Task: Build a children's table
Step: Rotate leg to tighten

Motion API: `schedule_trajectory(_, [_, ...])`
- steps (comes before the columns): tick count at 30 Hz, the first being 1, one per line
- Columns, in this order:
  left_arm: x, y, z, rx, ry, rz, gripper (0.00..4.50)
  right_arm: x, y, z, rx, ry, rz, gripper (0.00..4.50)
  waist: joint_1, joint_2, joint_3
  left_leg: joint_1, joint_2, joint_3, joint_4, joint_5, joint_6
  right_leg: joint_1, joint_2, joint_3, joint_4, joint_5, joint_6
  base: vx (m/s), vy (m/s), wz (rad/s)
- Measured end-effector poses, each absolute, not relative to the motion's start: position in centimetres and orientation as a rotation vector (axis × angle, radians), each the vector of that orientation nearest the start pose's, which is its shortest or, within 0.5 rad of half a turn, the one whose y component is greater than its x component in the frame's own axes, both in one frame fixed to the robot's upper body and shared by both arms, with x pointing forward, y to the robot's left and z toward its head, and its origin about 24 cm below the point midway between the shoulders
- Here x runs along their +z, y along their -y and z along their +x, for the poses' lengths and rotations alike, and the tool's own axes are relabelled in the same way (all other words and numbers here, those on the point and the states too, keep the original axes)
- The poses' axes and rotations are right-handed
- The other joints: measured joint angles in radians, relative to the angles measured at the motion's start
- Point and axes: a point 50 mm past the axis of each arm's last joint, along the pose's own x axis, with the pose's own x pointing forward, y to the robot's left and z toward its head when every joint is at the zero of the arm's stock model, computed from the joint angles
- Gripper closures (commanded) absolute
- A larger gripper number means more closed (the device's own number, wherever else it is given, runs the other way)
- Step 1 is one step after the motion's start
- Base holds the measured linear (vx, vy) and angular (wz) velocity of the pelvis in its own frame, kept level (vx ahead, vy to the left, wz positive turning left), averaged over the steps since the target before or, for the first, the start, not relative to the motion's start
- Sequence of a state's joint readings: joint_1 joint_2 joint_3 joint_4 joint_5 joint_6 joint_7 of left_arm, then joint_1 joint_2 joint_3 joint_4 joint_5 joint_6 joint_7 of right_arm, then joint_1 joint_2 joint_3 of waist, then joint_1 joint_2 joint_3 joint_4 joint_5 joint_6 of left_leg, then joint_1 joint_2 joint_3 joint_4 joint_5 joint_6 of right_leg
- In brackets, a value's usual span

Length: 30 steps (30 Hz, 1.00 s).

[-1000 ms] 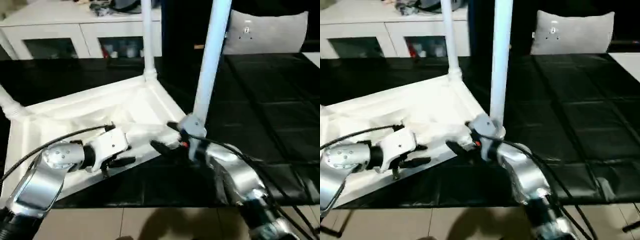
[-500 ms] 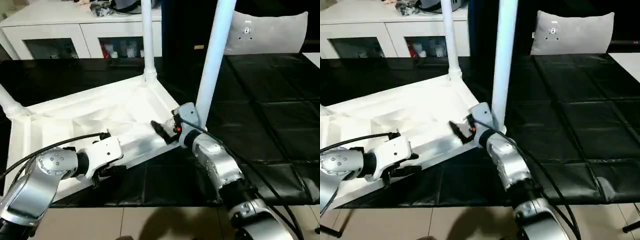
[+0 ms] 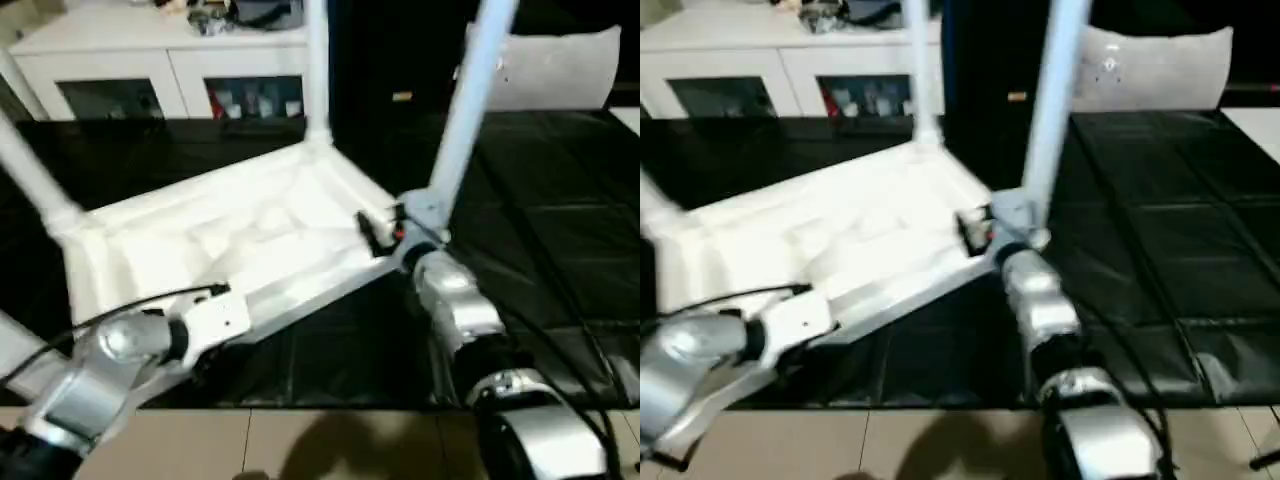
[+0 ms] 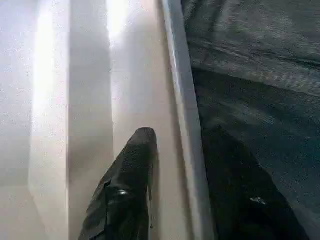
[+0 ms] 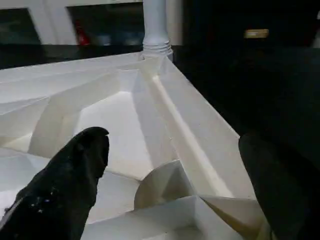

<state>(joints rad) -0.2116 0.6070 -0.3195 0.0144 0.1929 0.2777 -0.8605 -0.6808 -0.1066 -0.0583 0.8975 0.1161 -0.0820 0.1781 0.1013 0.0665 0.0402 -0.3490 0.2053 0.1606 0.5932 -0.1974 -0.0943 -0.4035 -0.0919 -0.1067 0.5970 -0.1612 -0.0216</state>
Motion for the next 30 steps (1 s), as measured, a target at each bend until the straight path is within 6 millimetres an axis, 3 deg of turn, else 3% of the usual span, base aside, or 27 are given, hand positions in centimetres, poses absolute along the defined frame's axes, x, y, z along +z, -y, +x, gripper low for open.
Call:
schedule_trajectory(11, [2.7, -15.8, 29.5, -0.834, -0.307, 0.797, 2.85, 5.9, 19.1, 36.9, -0.014, -0.102, -0.018, 0.00, 0.013, -0.001, 0.000, -0.003, 0.000, 0.009, 0.000, 0.006, 0.007, 0.001, 0.000, 0.009, 0.001, -0.004, 0.006, 0.000, 0.000, 0.00])
schedule_trajectory(15, [2.5, -14.9, 29.8, -0.823, -0.257, 0.792, 2.85, 5.7, 20.2, 36.3, -0.062, -0.074, -0.025, 0.00, 0.009, -0.003, -0.001, -0.004, 0.000, 0.008, 0.000, 0.008, 0.006, 0.000, 0.000, 0.009, 0.001, -0.005, 0.009, 0.000, 0.000, 0.00])
schedule_trajectory(21, [2.5, -14.3, 29.5, -0.831, -0.222, 0.776, 2.85, 5.5, 20.8, 35.6, -0.083, -0.053, -0.038, 0.00, 0.013, -0.003, -0.001, -0.008, -0.001, 0.009, 0.000, 0.006, 0.009, -0.001, -0.001, 0.009, -0.001, -0.005, 0.009, 0.000, 0.000, 0.00])
schedule_trajectory(25, [2.2, -13.6, 28.6, -0.804, -0.171, 0.656, 2.85, 4.7, 21.1, 34.8, -0.102, -0.061, -0.034, 0.00, 0.010, -0.003, 0.000, -0.010, -0.001, 0.009, 0.000, 0.005, 0.010, -0.002, -0.002, 0.009, -0.002, -0.005, 0.009, 0.000, 0.000, 0.00])
schedule_trajectory(26, [2.2, -13.6, 28.3, -0.793, -0.160, 0.608, 2.48, 4.4, 21.1, 34.5, -0.094, -0.061, -0.021, 0.00, 0.006, -0.005, 0.000, -0.011, -0.001, 0.009, 0.000, 0.005, 0.010, -0.004, -0.001, 0.009, -0.002, -0.005, 0.009, 0.000, 0.000, 0.00])
schedule_trajectory(30, [3.5, -13.8, 27.9, -0.733, -0.089, 0.478, 2.22, 3.4, 20.5, 33.4, -0.014, -0.067, 0.025, 0.00, -0.009, -0.007, 0.002, -0.021, 0.001, 0.009, 0.000, 0.006, 0.010, -0.016, 0.000, 0.009, 0.002, -0.005, 0.008, 0.000, 0.000, 0.00])
